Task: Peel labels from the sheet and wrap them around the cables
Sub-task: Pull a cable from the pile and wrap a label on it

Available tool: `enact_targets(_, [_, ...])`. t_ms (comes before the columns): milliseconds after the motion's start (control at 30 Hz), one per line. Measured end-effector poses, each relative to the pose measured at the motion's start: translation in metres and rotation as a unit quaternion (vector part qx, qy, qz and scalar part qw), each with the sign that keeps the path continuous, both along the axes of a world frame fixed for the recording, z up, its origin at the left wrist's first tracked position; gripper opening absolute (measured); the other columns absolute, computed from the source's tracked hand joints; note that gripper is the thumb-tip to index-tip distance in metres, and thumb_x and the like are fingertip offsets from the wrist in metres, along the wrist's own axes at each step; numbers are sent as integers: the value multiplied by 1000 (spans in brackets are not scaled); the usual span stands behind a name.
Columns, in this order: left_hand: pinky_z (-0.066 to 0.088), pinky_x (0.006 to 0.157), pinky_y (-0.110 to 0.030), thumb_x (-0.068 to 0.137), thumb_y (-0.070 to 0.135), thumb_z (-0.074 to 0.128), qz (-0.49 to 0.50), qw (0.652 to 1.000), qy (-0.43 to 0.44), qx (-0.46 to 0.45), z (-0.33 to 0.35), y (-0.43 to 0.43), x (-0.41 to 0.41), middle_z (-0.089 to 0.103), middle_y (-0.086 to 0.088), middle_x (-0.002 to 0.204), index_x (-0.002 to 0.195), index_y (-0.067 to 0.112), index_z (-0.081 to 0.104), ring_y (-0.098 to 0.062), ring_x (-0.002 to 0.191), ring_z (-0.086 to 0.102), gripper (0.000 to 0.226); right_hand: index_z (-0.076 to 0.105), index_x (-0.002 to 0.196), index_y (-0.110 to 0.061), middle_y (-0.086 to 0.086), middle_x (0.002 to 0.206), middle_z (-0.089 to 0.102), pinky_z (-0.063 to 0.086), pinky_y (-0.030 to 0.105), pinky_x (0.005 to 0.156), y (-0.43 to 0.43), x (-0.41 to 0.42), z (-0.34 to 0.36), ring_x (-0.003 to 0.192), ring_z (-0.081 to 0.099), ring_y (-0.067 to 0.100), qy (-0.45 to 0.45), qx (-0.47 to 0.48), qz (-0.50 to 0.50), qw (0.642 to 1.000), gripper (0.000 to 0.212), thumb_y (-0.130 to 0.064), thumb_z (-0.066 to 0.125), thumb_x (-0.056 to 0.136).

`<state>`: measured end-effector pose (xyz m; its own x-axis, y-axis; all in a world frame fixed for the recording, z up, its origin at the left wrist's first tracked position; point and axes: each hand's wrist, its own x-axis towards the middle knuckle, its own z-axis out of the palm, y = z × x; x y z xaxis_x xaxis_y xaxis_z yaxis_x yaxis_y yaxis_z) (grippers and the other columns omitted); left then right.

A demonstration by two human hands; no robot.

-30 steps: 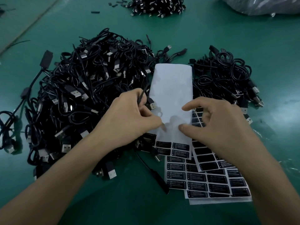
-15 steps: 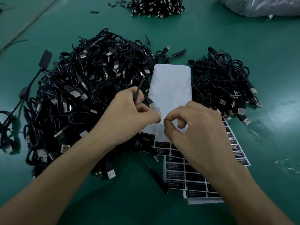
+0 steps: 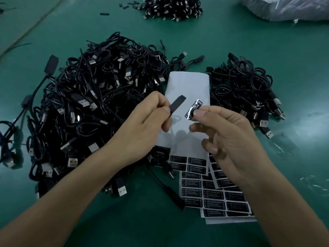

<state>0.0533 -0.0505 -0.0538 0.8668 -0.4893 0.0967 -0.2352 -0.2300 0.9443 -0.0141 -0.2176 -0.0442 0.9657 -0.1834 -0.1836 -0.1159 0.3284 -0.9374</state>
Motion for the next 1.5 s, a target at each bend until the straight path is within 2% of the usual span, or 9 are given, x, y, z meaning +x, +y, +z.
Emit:
enact_targets(100, [50, 67, -30, 98, 27, 47, -14, 999, -30, 12, -1, -3, -3, 67, 12, 74, 87, 24, 56, -19, 71, 58, 15, 78, 69, -21, 0, 76, 72, 31, 15, 35, 3, 0, 0, 74, 69, 11, 10, 18, 12, 1000, 19, -32, 81, 54])
enact_targets(200, [51, 69, -19, 102, 17, 55, -15, 1000, -23, -1, -3, -3, -5, 72, 10, 77, 90, 23, 62, -5, 72, 65, 15, 79, 74, -18, 6, 79, 74, 34, 14, 38, 4, 1, -3, 72, 67, 11, 12, 16, 2, 1000, 22, -31, 80, 56])
enact_targets(367, [59, 72, -24, 94, 11, 68, -12, 1000, 1, -6, -2, -4, -6, 77, 4, 79, 90, 19, 69, -12, 72, 74, 9, 80, 74, -20, 3, 76, 74, 40, 15, 46, 3, 2, -5, 69, 67, 9, 8, -7, -24, 1000, 19, -32, 79, 59])
enact_targets(600, [61, 75, -28, 85, 8, 78, -4, 999, 26, -19, -2, -3, -7, 77, 0, 75, 91, 18, 72, -14, 73, 76, 13, 80, 73, -20, 2, 77, 74, 44, 17, 49, 3, 3, -8, 69, 66, 8, -7, -27, -41, 999, 17, -32, 79, 62])
enact_targets(700, [61, 75, -28, 84, 7, 79, 0, 999, 35, -32, -2, -4, -7, 78, -2, 76, 90, 16, 72, -16, 72, 76, 13, 80, 74, -20, 2, 77, 74, 45, 17, 51, 3, 2, -9, 70, 67, 10, -19, -68, -46, 996, 3, -23, 79, 75])
enact_targets(800, [60, 72, -24, 84, 7, 79, 1, 998, 41, -39, -3, -3, -6, 78, -2, 76, 90, 13, 72, -16, 72, 76, 11, 81, 76, -22, 5, 74, 74, 47, 18, 53, 4, 2, -11, 70, 66, 12, -35, -128, -55, 990, 10, -17, 77, 84])
enact_targets(1000, [62, 76, -28, 84, 9, 80, 3, 998, 48, -37, -3, -3, -6, 78, -2, 76, 92, 12, 72, -16, 73, 76, 11, 79, 73, -19, -1, 66, 71, 47, 16, 52, 7, 1, -10, 54, 57, 3, -52, -179, -77, 979, 11, -17, 78, 84])
enact_targets(1267, [62, 78, -32, 83, 11, 80, 2, 999, 42, -29, -5, -2, -5, 78, -2, 76, 92, 12, 72, -17, 73, 76, 12, 77, 74, -22, -3, 62, 70, 46, 16, 50, 7, 1, -9, 51, 54, 2, -61, -201, -78, 975, 12, -17, 77, 85])
enact_targets(1500, [62, 77, -29, 83, 11, 81, -3, 999, 36, -28, -5, -2, -6, 78, -1, 74, 88, 16, 71, -16, 72, 76, 12, 75, 75, -19, -9, 59, 69, 44, 9, 53, 8, 1, -8, 49, 57, -3, -78, -210, -77, 971, 12, -12, 76, 86])
